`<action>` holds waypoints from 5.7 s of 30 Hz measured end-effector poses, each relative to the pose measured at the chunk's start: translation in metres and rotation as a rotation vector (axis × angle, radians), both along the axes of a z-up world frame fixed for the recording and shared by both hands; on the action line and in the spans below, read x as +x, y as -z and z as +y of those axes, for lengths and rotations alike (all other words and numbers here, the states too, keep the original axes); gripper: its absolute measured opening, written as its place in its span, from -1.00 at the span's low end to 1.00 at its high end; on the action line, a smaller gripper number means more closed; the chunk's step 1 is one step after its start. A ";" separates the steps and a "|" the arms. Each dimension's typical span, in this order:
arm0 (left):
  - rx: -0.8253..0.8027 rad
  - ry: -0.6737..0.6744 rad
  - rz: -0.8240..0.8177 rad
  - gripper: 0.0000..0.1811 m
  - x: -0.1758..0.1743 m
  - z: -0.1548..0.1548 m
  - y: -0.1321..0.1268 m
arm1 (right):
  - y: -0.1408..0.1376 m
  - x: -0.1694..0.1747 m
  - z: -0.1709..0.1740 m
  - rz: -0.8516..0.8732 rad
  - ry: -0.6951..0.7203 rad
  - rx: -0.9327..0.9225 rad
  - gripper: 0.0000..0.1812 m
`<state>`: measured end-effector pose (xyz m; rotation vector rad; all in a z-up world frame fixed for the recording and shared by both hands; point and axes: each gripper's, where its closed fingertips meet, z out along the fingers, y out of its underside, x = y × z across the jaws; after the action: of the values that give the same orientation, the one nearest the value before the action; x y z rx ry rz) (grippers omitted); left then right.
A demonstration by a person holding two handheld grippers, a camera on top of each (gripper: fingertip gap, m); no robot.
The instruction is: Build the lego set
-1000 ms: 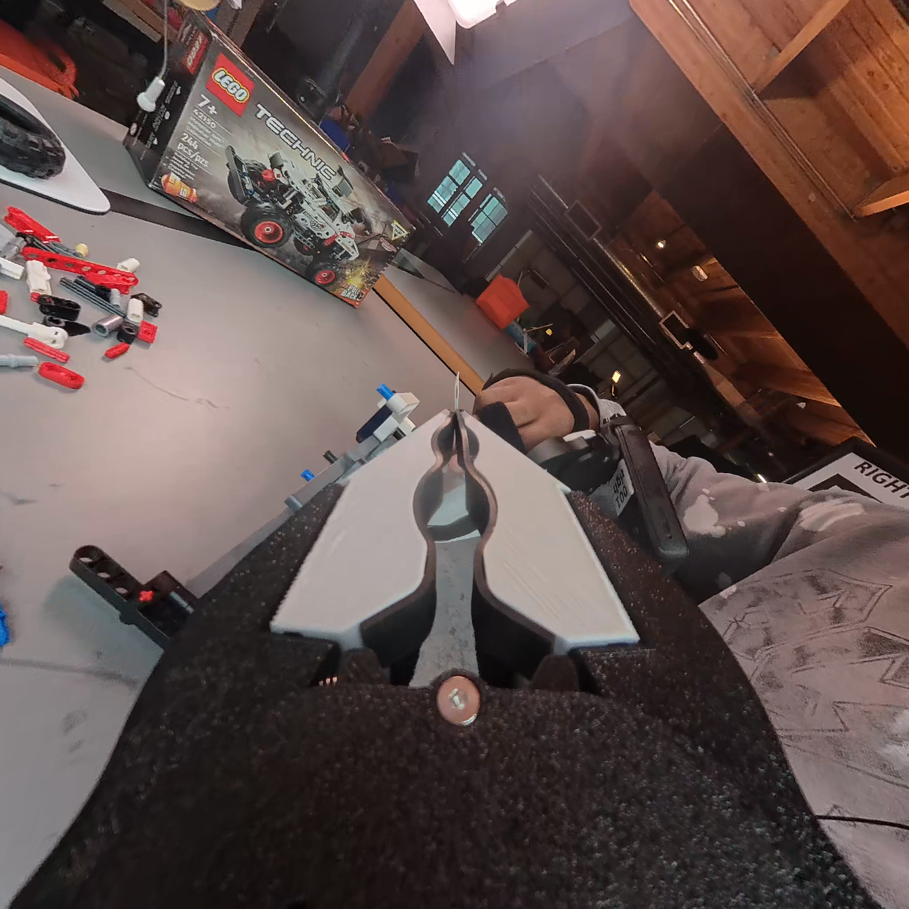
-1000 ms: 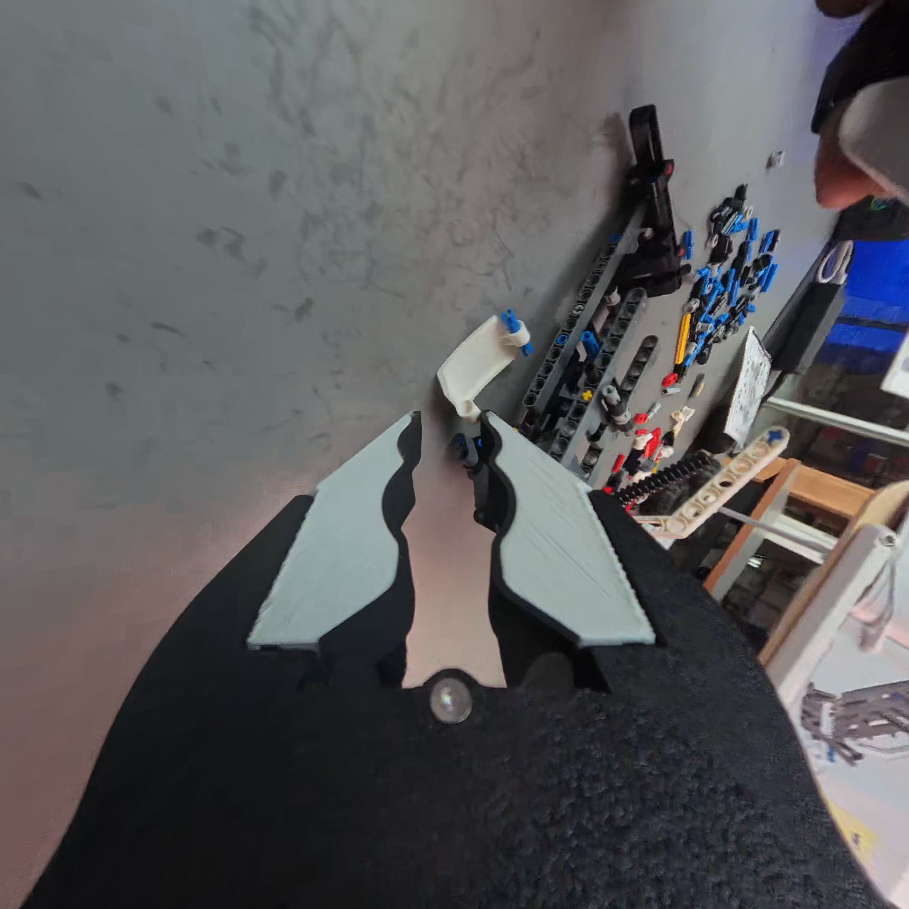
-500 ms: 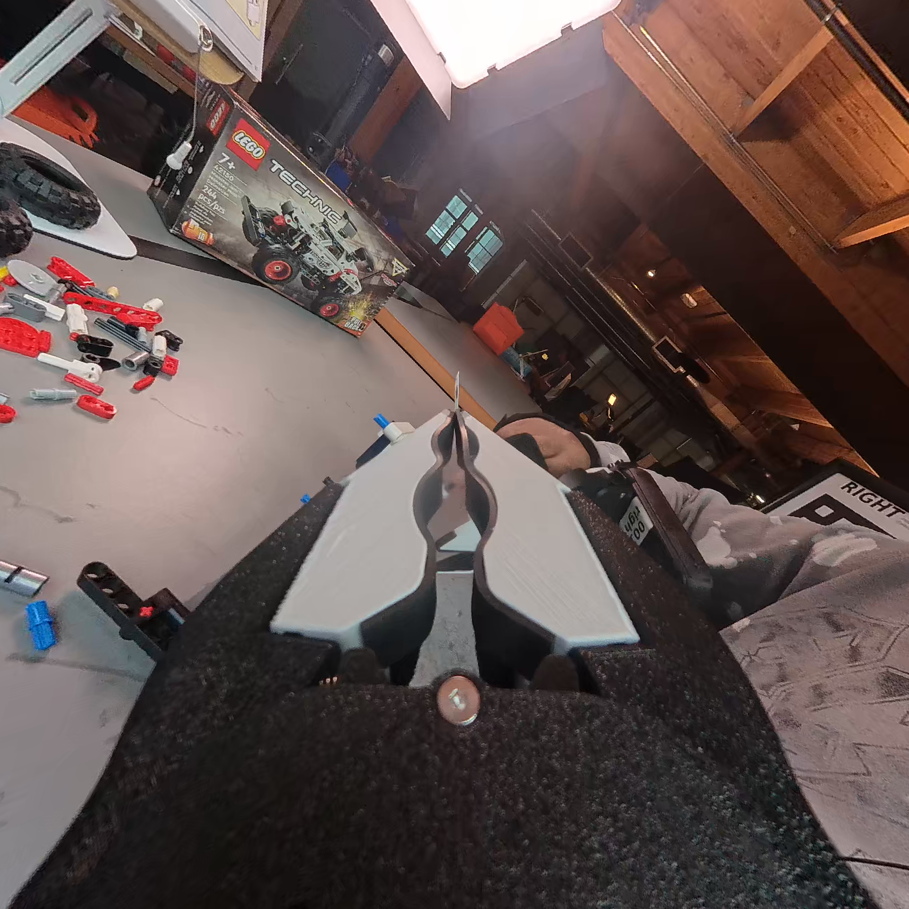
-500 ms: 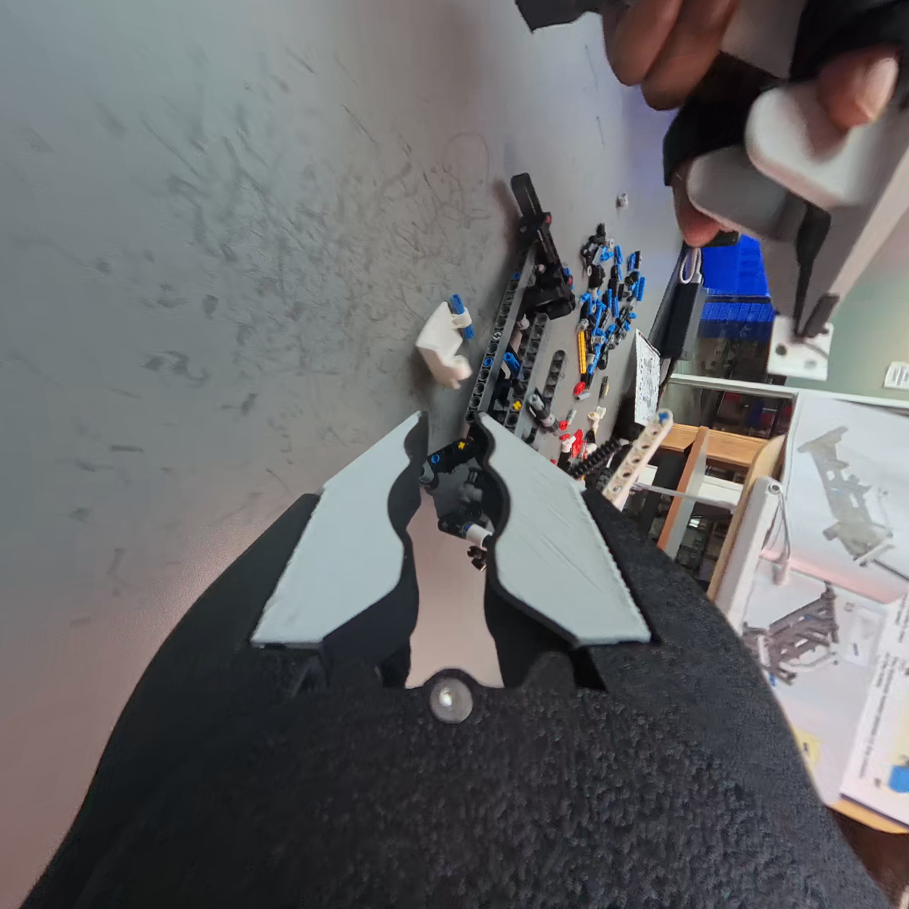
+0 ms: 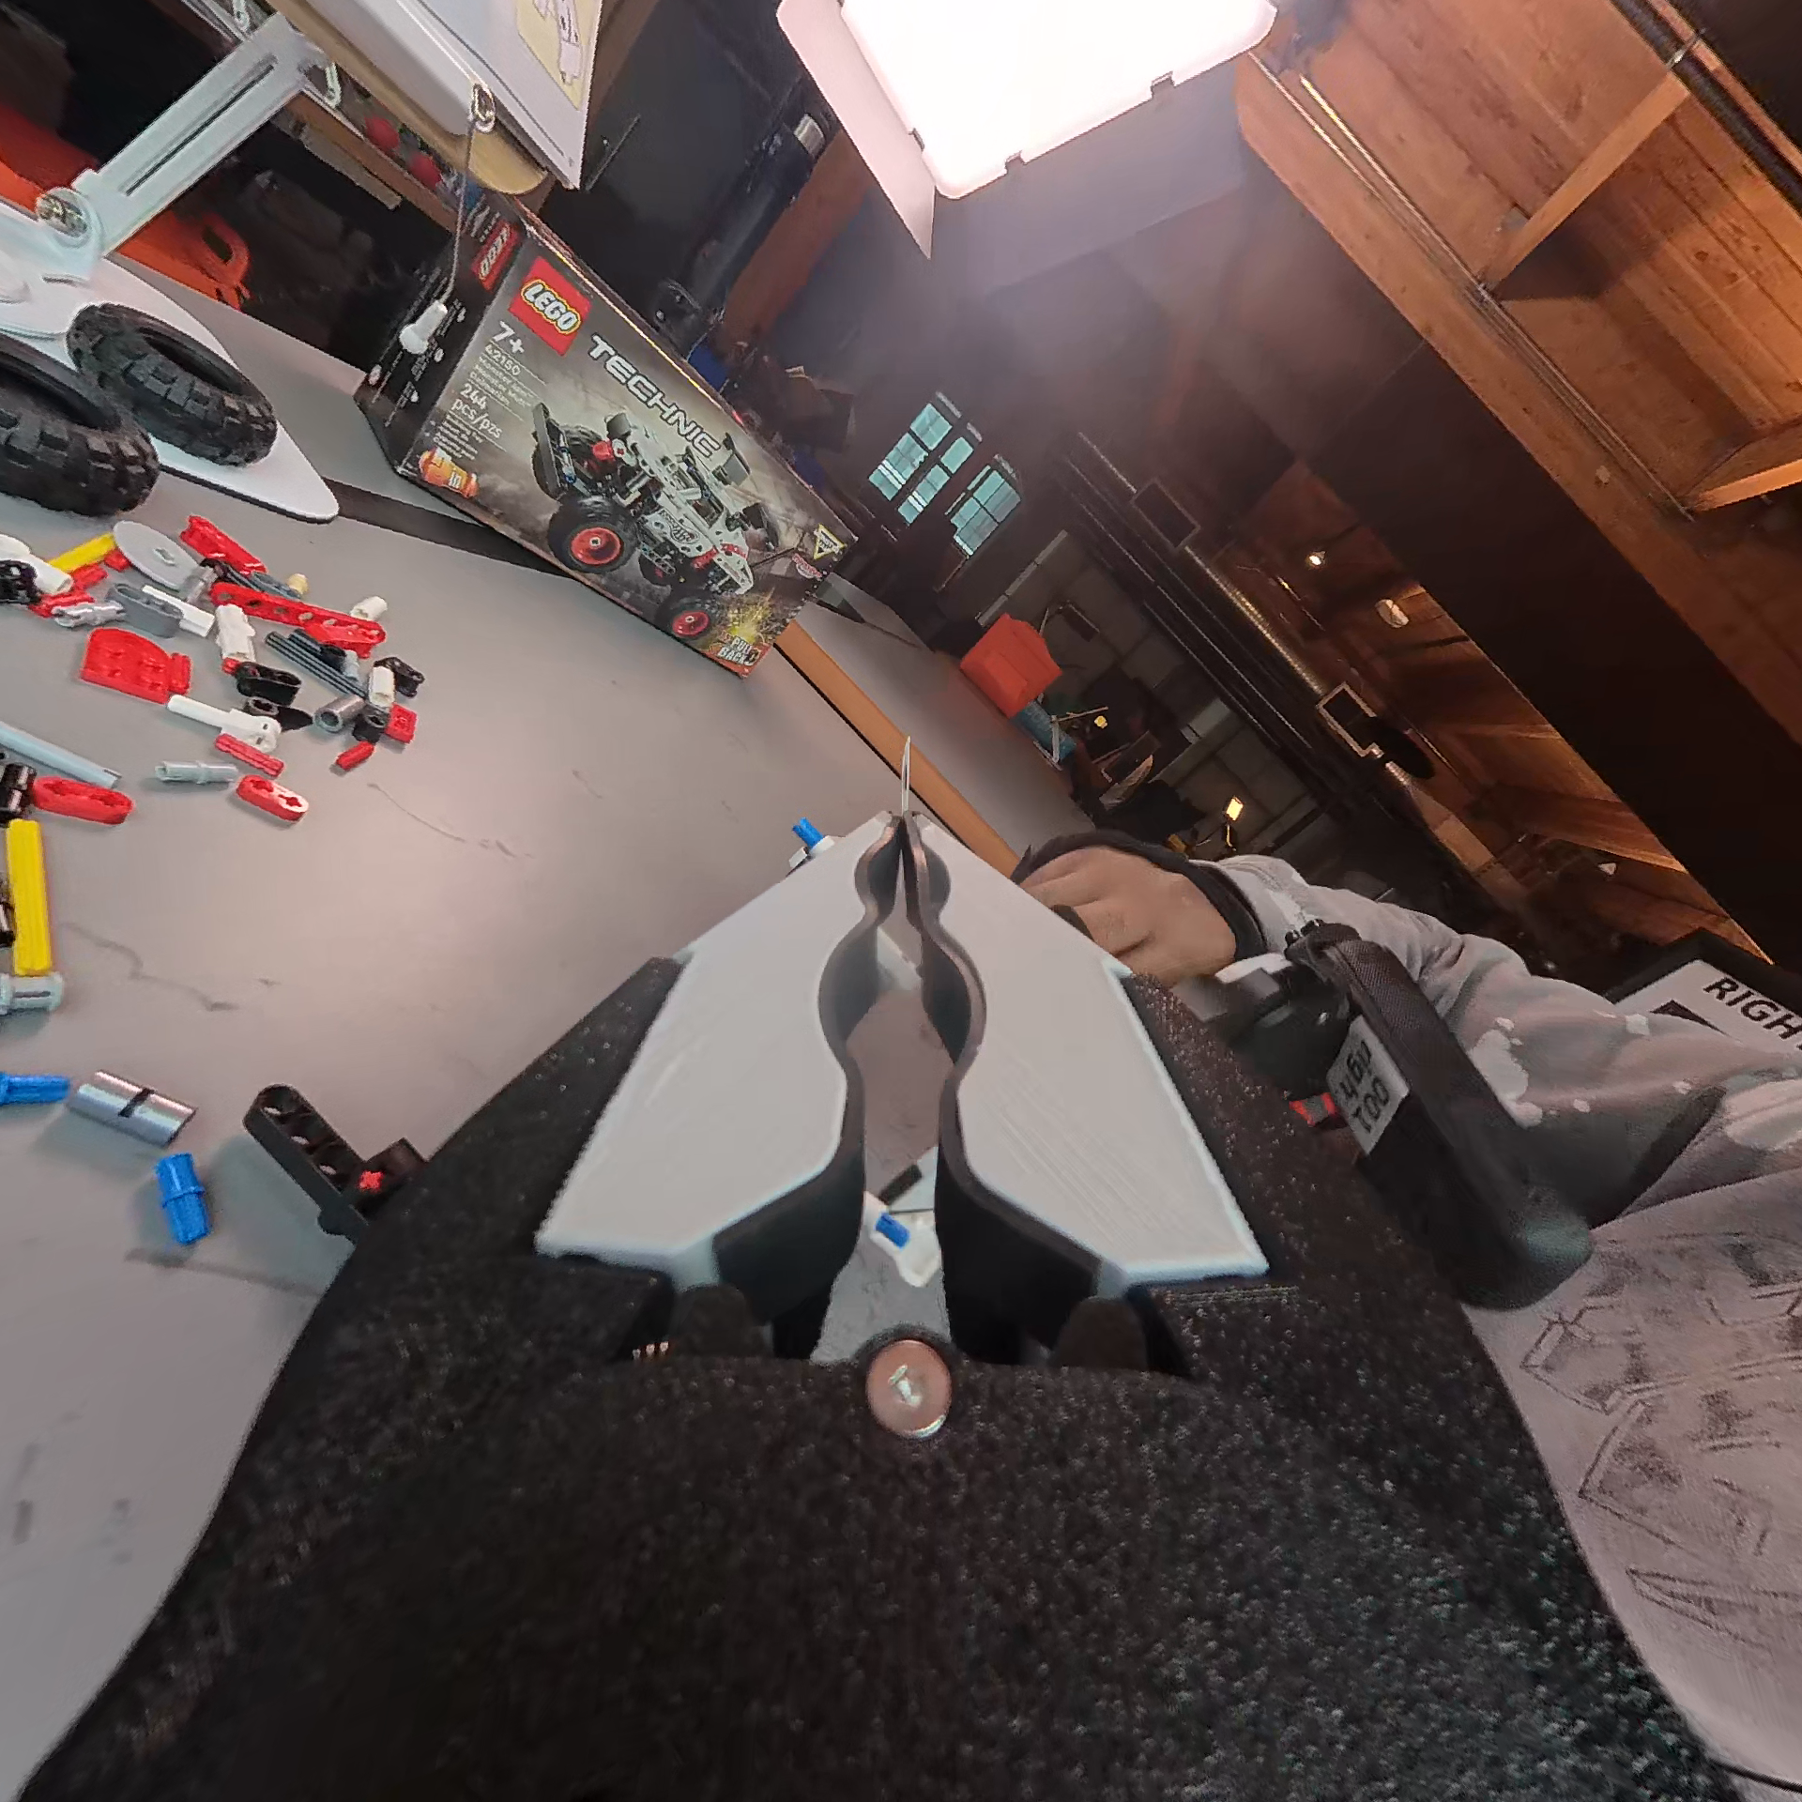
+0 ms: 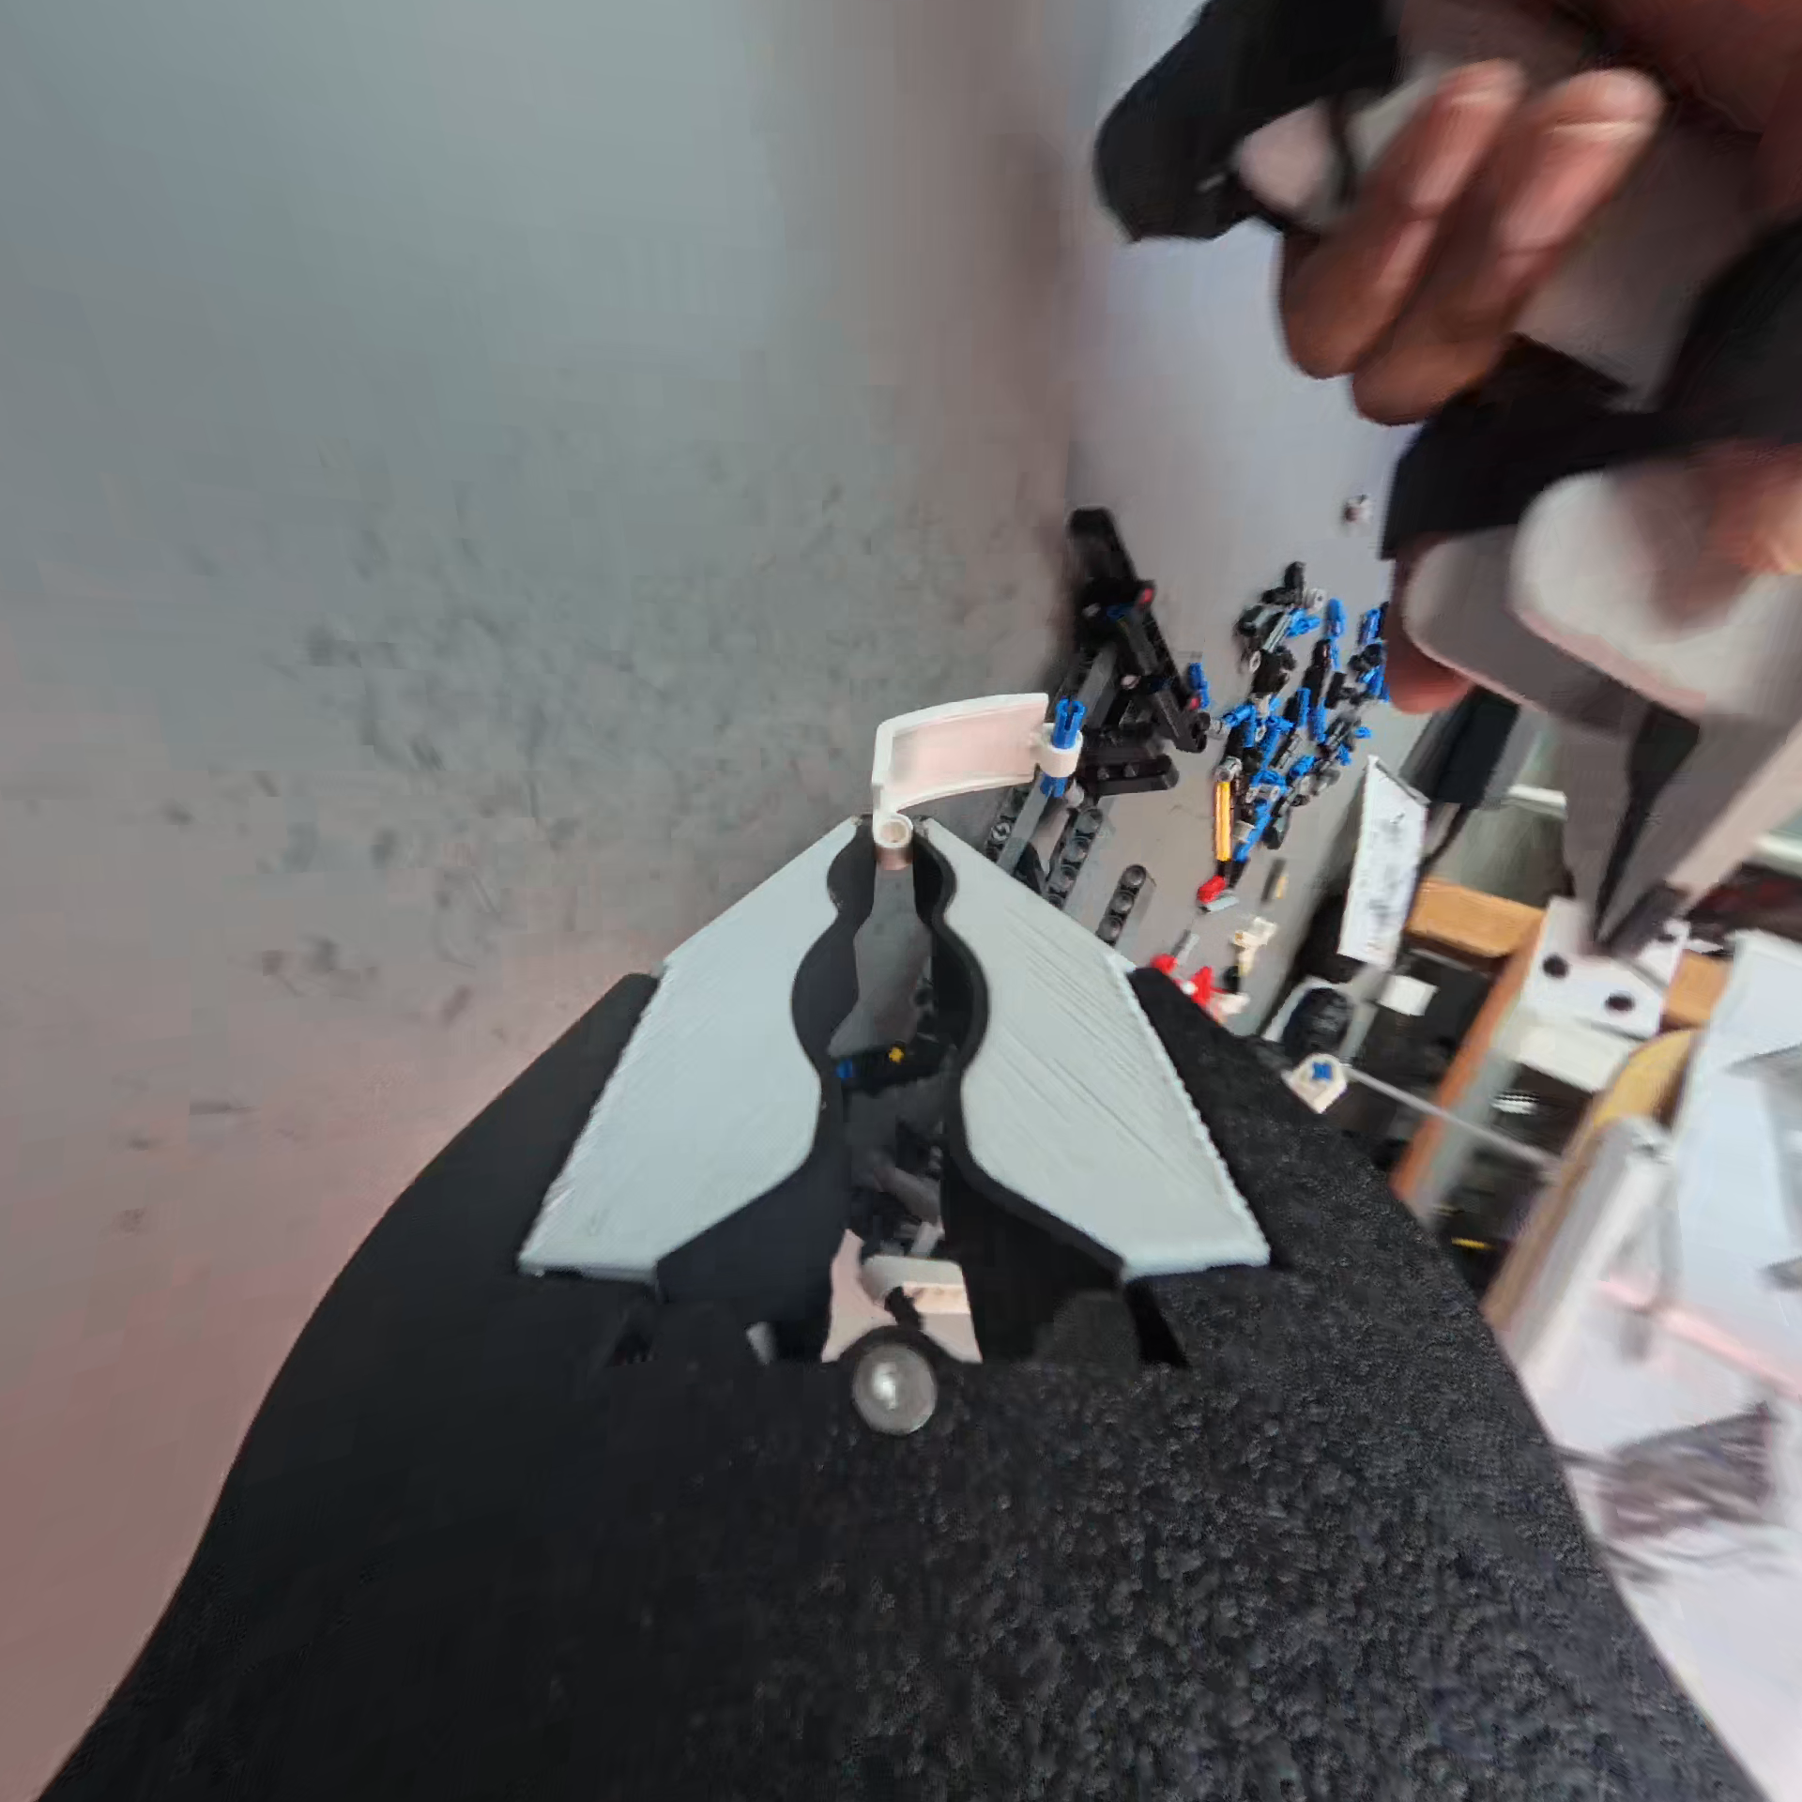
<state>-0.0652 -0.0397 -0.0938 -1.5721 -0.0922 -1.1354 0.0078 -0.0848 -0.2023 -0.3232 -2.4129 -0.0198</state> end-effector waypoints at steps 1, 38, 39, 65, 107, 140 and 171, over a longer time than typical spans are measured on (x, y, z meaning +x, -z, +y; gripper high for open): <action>0.008 -0.006 -0.001 -1.00 -0.001 -0.001 -0.002 | -0.011 0.001 -0.015 0.028 0.072 -0.206 -0.93; -0.015 0.017 -0.019 -1.00 0.011 -0.001 0.006 | 0.017 0.063 -0.027 0.015 0.867 -0.961 -0.71; -0.013 0.017 -0.023 -1.00 0.010 -0.001 0.005 | 0.017 0.061 -0.024 0.026 0.887 -0.965 -0.71; 0.134 0.198 -0.208 -1.00 0.057 -0.026 -0.028 | -0.142 0.004 0.024 0.386 0.579 -1.610 -0.87; 0.162 0.243 0.074 -0.79 0.073 -0.032 -0.017 | -0.132 0.000 0.021 0.257 0.523 -1.384 -1.00; 0.215 0.252 -0.029 -1.00 0.071 -0.042 -0.041 | -0.166 0.005 0.016 0.731 0.432 -1.933 -0.99; 0.172 0.273 0.015 -1.00 0.077 -0.044 -0.038 | -0.161 0.001 0.016 0.728 0.433 -1.949 -1.00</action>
<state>0.0122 -0.0834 -0.0559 -1.4685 0.2312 -1.3054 0.0091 -0.0691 -0.0410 -1.3129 -0.8641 1.8612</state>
